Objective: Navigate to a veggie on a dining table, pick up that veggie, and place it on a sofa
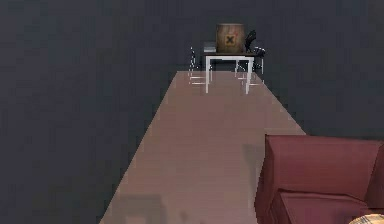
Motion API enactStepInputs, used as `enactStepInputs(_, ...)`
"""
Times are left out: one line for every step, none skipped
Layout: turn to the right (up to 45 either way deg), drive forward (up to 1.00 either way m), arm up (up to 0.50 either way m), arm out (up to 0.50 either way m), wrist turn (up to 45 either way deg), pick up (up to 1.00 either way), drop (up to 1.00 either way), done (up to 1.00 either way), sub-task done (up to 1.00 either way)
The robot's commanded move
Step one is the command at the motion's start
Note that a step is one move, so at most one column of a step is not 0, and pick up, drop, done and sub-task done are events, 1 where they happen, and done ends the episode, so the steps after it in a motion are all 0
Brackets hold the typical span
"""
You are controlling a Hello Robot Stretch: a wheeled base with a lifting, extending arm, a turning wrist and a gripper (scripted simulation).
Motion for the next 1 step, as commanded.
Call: enactStepInputs(0.0,0.00,0.00,0.48,0.0,0.00,0.00,0.00,0.00)
